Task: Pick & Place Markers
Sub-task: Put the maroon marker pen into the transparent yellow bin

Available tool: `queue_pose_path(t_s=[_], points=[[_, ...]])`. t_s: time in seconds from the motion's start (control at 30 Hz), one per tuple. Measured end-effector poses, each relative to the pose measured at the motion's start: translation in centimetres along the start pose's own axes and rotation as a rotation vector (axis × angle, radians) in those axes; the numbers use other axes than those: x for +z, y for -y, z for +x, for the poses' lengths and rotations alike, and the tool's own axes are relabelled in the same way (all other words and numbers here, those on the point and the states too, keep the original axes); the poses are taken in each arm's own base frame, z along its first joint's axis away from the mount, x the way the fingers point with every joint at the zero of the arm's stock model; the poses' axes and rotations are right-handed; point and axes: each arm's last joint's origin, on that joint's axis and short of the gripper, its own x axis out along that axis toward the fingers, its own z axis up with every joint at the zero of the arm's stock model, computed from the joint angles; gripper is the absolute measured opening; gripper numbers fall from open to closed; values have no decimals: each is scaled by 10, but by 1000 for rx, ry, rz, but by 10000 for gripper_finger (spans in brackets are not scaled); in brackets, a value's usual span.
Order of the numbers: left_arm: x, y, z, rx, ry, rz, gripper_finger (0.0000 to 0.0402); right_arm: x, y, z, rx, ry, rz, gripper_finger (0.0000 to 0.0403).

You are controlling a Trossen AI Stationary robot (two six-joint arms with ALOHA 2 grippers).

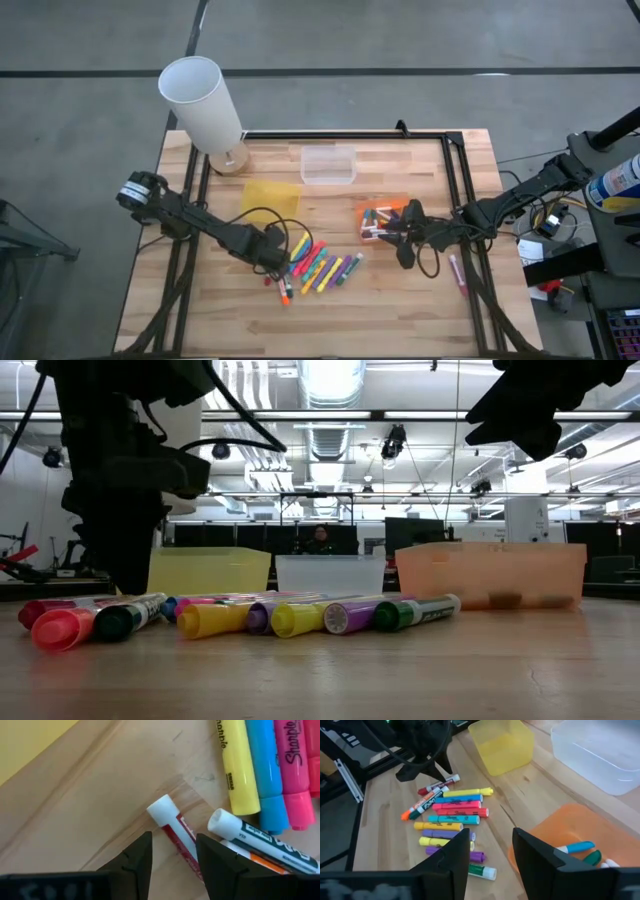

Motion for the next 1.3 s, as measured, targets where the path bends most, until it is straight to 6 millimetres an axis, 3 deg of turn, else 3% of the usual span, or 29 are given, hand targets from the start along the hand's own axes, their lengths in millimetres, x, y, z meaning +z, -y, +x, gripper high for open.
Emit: queue_pose_path(t_s=[0.57,0.83,0.9,1.1,1.3], points=[[-8,-13,19,-11,0,5,138,0,0,0,-1,3,-3,139],[-5,-8,15,-22,-2,62,52,0,0,0,-1,3,-3,141],[-3,-7,14,-32,-1,51,49,0,0,0,-1,3,-3,141],[1,0,6,-53,-10,93,49,0,0,0,-2,1,-4,139],[12,11,-18,-28,-18,182,49,-1,0,0,-3,0,-5,131]])
